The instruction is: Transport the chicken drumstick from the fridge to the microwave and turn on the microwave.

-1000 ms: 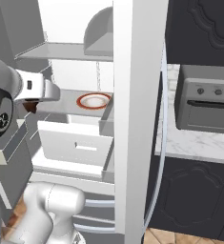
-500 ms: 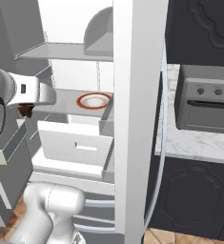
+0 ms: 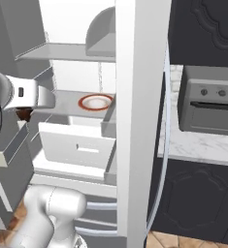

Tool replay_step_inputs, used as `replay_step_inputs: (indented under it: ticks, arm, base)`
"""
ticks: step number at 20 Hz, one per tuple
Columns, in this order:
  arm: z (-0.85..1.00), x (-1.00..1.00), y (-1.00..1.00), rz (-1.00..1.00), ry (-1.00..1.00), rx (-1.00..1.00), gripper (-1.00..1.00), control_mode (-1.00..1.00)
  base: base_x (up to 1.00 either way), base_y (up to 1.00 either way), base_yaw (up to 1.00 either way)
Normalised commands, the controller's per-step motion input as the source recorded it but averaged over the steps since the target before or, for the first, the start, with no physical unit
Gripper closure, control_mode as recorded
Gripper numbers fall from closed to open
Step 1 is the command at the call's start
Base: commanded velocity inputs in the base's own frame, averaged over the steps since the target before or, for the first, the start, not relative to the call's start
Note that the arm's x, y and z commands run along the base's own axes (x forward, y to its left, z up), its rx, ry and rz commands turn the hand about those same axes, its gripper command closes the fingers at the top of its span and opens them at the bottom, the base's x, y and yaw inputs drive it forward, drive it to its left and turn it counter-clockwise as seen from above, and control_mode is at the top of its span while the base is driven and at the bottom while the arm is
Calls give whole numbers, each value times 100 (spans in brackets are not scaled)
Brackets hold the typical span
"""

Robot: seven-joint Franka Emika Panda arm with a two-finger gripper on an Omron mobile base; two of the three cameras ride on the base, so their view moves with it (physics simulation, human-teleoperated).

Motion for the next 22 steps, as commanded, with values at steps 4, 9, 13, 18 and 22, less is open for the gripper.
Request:
replay_step_inputs:
  ticks: [4, 9, 13, 18, 22]
  arm:
    - [0, 0, 0, 0, 0, 0, 100, 100]
    - [0, 0, 0, 0, 0, 0, 100, 100]
    - [0, 0, 0, 0, 0, 0, 100, 100]
    - [0, 0, 0, 0, 0, 0, 100, 100]
    - [0, 0, 0, 0, 0, 0, 100, 100]
  base:
    - [-47, 0, 0]
    - [-52, 0, 0]
    - [-51, 0, 0]
    - [-49, 0, -1]
    - [-47, -1, -3]
